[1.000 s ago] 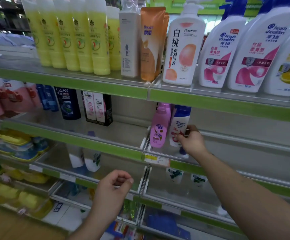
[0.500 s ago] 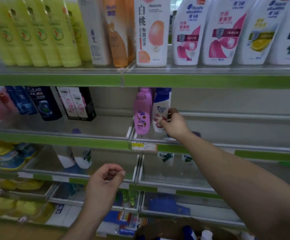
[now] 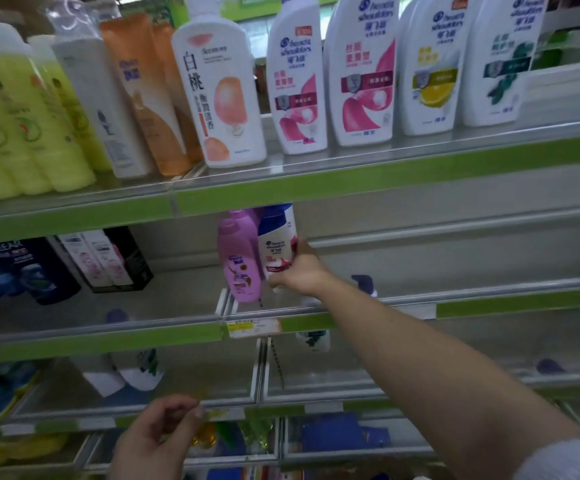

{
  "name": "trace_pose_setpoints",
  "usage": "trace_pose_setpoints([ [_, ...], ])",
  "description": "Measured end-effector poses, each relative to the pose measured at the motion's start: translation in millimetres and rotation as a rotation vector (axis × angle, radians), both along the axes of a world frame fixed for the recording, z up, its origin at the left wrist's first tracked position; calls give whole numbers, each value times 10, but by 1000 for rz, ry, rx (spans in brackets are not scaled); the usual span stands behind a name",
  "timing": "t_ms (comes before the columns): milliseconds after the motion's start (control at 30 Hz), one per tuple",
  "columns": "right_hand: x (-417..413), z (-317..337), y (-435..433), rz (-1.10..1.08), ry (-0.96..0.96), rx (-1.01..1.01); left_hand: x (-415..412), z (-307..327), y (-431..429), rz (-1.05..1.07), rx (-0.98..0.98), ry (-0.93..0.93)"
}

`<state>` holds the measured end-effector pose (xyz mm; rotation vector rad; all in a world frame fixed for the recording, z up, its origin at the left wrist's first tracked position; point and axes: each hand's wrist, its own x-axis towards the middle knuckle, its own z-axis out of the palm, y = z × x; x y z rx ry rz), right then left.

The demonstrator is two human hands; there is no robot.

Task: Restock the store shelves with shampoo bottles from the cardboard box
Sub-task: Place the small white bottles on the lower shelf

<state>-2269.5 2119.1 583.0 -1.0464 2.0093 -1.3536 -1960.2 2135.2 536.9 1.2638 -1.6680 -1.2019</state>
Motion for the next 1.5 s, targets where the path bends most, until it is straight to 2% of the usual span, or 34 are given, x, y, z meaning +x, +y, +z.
trace_pose_setpoints([
  [533, 8, -207, -52, -92, 76, 24, -75, 36, -52, -8, 37, 8],
  [800, 125, -185, 197, -187, 257, 65, -78, -179, -40, -29, 38, 9],
  [867, 251, -206, 420, -203, 256, -2, -74, -297, 10, -86, 52, -10],
  [967, 528, -392, 918, -271, 318, -232, -113, -605, 79, -198, 98, -92],
  [1033, 700, -680, 1271, -237, 269, -270, -158, -913, 160, -248, 128, -181],
  [1100, 794, -1053, 1617, -225, 159, -155, -206, -1238, 233, -285, 137, -270],
  [1200, 852, -1694, 2071, -195, 59, 265, -223, -1744, 378, -363, 235, -390],
  [1333, 816, -2391, 2393, -79, -28, 675, -187, -2355, 491, -459, 346, -585],
  [1400, 780, -2717, 2486, -27, -22, 831, -176, -2594, 528, -506, 386, -688],
  [1500, 775, -3166, 2602, -38, -114, 985, -181, -2959, 588, -535, 418, -802],
])
